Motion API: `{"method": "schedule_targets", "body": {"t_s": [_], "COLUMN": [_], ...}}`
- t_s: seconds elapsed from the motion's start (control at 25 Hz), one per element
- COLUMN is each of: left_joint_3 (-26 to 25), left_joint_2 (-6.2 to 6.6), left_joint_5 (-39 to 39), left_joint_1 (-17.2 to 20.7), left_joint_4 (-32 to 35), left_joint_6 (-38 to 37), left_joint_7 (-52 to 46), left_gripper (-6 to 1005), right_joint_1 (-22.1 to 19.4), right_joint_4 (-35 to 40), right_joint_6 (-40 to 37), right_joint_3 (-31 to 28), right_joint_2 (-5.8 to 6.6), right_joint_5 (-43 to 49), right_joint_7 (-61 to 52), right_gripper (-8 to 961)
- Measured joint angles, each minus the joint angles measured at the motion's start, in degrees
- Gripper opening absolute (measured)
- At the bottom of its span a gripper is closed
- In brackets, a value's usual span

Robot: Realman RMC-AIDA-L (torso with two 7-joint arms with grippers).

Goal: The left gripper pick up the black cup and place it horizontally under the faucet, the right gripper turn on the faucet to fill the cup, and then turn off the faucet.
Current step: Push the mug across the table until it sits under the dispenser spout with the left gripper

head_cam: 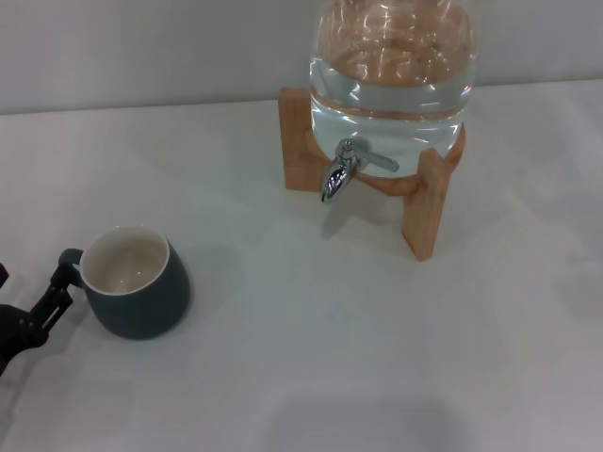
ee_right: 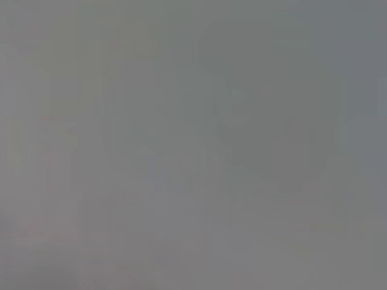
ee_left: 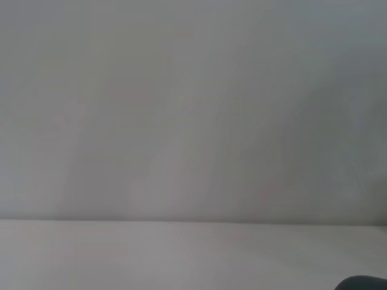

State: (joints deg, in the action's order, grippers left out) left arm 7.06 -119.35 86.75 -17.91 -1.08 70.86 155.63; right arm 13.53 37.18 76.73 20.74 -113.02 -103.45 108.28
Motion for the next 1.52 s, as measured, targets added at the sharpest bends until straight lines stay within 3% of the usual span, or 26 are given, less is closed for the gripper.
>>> {"method": "schedule_targets", "body": {"t_s": [1.52], "left_joint_3": [0.23], "left_joint_2": [-0.19], "left_joint_5": [-2.41], "left_joint_1": [-2.57], "left_joint_4": [-1.30], "left_joint_6": [-2.40], "left_joint_7": [-0.05], "left_gripper": [862], "right_joint_1": [-0.13], "right_joint_4": [0.00], "right_joint_6": [-0.12], "right_joint_3": [0.00], "right_joint_2": [-0.08], "right_joint_5": [-0.17], "right_joint_7": [0.00], "right_gripper": [847]}}
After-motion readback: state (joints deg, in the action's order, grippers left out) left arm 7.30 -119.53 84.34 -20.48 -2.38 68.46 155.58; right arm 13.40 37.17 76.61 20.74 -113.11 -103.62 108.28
